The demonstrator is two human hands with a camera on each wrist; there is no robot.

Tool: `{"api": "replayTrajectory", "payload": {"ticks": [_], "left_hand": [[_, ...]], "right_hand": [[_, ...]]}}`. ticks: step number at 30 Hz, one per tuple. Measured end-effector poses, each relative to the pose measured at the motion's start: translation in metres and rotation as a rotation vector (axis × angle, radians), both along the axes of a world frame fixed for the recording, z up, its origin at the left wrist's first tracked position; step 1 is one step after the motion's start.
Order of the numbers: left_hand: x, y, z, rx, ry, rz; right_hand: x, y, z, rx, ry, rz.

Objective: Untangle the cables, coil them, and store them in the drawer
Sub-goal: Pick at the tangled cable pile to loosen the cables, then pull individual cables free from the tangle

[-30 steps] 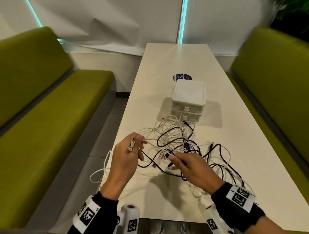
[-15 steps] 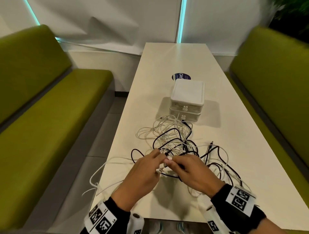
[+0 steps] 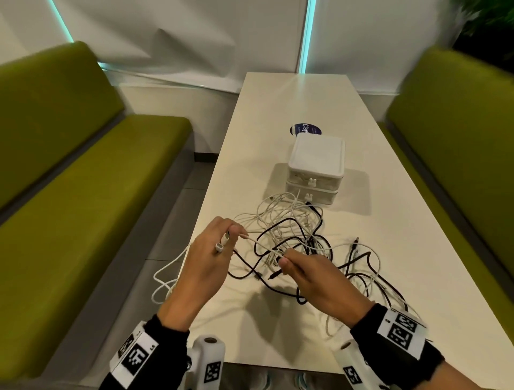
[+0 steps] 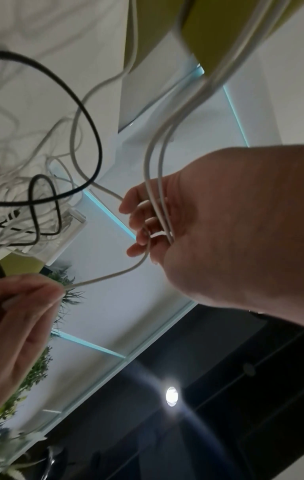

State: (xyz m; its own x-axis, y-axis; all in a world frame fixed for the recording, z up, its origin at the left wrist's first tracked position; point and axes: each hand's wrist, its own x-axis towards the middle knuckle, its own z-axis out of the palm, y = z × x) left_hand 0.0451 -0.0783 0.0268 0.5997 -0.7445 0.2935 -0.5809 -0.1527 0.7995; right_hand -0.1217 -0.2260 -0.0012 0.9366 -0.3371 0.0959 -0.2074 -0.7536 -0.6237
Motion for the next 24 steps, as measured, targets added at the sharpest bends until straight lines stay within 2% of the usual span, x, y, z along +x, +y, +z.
{"api": "replayTrajectory", "payload": {"ticks": [3, 7, 14, 18, 24], "left_hand": [[0.011, 0.006, -0.001, 0.076, -0.130, 0.049], [0.033, 0.016, -0.001, 0.149, -0.203, 0.190], [0.081, 0.043, 0.000, 0.152, -0.193, 0.399], [0.098, 0.051, -0.008, 0.300, -0.219, 0.477], [0.107, 0.063, -0.037, 0.449, -0.171, 0.495]], "right_hand": [[0.008, 0.006, 0.003, -0.016, 0.023, -0.010], [0.020, 0.014, 0.002, 0.008, 0.077, -0.071], [0.037, 0.026, -0.005, -0.120, 0.185, -0.076], [0.042, 0.026, -0.016, -0.212, 0.292, -0.131], [0.040, 0.026, -0.013, -0.251, 0.226, -0.244]]}}
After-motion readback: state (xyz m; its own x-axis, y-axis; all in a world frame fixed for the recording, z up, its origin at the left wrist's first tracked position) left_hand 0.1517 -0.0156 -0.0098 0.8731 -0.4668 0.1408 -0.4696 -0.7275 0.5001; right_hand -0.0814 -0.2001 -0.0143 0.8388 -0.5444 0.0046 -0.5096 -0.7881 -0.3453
